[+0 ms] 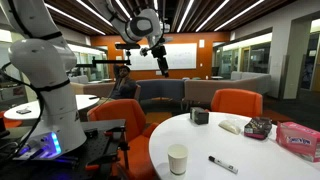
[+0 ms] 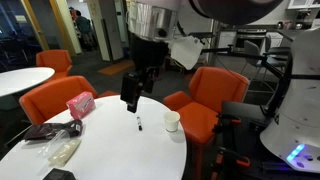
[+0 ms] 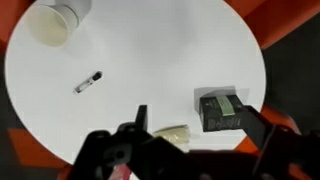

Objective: Move the white cup to the left

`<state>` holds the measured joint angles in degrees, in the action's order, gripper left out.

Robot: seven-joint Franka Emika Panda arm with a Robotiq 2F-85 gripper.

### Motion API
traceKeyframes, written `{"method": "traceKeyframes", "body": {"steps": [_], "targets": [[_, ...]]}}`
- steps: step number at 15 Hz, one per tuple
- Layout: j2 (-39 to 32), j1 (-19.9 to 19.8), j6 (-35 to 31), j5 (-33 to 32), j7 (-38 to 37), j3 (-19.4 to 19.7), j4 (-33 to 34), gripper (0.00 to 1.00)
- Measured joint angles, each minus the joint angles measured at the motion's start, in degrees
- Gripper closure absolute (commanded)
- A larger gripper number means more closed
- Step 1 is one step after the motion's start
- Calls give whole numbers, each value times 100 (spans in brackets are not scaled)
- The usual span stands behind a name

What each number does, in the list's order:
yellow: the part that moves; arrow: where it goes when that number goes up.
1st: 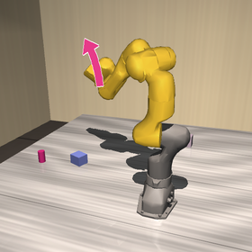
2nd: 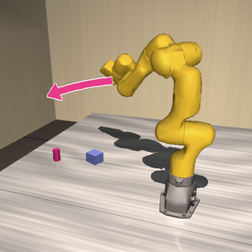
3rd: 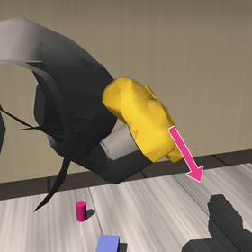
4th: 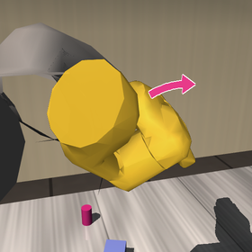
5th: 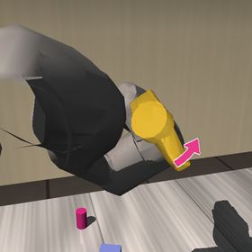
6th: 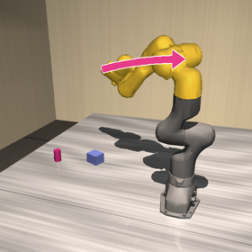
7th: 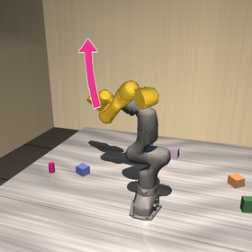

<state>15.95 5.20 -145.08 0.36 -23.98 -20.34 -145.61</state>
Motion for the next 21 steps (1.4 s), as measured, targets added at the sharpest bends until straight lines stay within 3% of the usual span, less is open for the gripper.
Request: {"method": "traceKeyframes", "body": {"steps": [11,16,21], "targets": [[0,5,-26,-10,-9,64,1,0],[-87,-188,-118,-5,-295,480,-13,0],[-497,-712,-130,-306,-508,940,-17,0]]}}
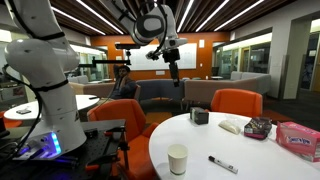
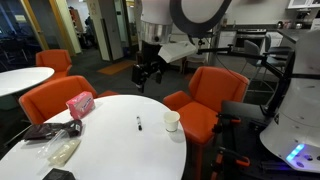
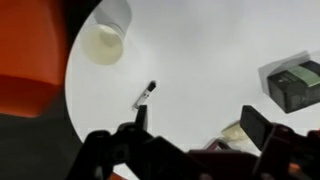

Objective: Move the white cup to the left

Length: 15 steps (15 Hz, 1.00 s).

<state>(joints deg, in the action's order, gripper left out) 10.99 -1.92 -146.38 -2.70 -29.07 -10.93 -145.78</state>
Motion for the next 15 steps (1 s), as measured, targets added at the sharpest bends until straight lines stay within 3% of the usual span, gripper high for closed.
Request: {"method": "traceKeyframes", "body": {"steps": [6,10,15], "targets": [[-1244,-128,-458,-254,-71,404,192,0],[-2288,91,-861,-401,-101,821,648,0],[-3324,427,-875,-335,-101,1381,1259,0]]}}
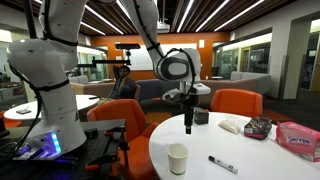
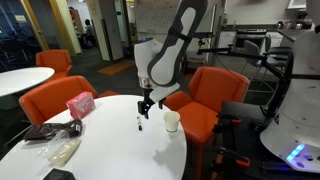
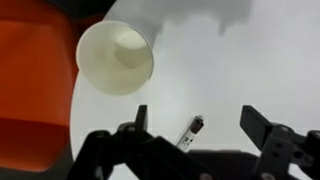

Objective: Move the white cup to the left

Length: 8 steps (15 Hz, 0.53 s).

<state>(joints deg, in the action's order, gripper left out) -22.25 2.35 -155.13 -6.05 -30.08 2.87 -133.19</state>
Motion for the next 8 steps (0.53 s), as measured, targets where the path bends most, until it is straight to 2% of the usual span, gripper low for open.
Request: {"method": "traceKeyframes", "body": {"steps": [8], "targets": [[-683,289,-1,531,-103,369,288,0]]}}
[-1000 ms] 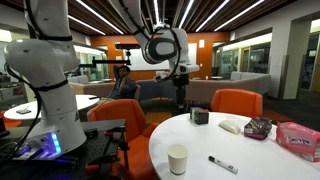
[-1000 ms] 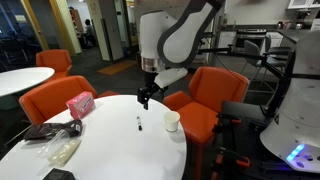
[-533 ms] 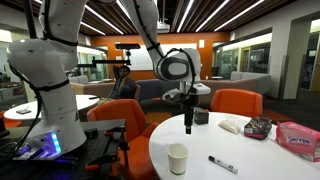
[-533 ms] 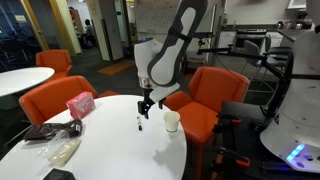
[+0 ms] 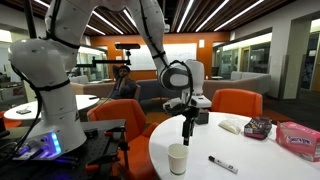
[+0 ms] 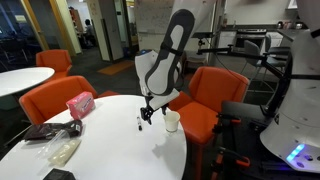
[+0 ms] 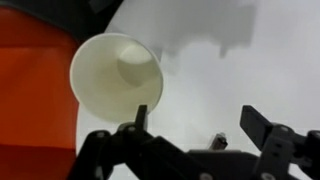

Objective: Move the white cup to the left

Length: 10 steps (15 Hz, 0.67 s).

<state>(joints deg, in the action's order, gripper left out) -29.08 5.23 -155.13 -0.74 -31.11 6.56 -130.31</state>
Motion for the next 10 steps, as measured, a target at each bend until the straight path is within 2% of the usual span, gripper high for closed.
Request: {"method": "traceKeyframes", "body": {"steps": [5,8,9,10], "targets": [[-198,296,25,151,-515,328,20,0],[-299,287,12,436,-515,277,37,0],[-346,265,1,584,-505,226,54,7],[-403,234,-1,742,-494,169,80,25]]}}
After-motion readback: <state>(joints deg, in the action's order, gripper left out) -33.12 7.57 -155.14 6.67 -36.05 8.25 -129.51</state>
